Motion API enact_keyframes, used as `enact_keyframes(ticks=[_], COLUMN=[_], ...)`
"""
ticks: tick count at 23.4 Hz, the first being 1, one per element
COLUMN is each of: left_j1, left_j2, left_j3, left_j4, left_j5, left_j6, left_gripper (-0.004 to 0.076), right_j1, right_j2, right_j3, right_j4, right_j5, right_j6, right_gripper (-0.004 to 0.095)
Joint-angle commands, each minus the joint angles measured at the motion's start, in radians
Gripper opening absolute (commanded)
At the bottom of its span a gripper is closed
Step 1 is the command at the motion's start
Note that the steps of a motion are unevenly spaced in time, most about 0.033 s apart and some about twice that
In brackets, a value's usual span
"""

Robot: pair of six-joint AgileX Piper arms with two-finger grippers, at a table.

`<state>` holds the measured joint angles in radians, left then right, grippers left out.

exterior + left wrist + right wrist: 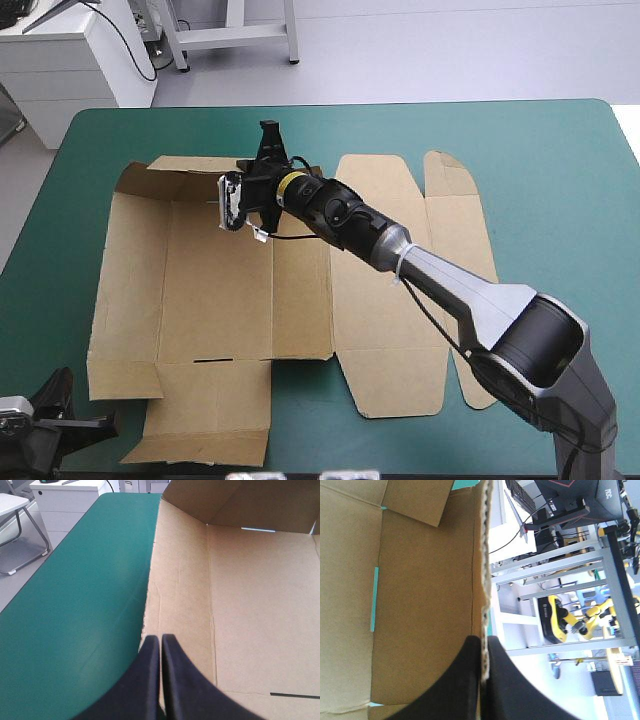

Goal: Fold the box

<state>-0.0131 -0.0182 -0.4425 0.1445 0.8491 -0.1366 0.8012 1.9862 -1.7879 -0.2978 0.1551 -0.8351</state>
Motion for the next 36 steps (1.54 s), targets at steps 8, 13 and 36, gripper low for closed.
enact_keyframes(ticks=[8, 13, 36], left_j1=[-0.005, -0.005, -0.005], left_j2=[-0.005, -0.005, 0.49], left_j3=[-0.02, -0.02, -0.319], left_j4=[0.003, 0.003, 0.108], left_j5=[-0.072, -0.072, -0.113], left_j6=[-0.004, -0.004, 0.054], left_gripper=[-0.0008, -0.0008, -0.0008], right_j1=[-0.002, -0.002, -0.113], right_j2=[-0.062, -0.062, -0.779], right_j3=[-0.028, -0.028, 0.58], right_j4=[0.179, 0.179, -0.058], right_j5=[0.063, 0.079, 0.535], right_j6=[0.041, 0.042, 1.068], right_gripper=[0.0108, 0.0503, -0.0002])
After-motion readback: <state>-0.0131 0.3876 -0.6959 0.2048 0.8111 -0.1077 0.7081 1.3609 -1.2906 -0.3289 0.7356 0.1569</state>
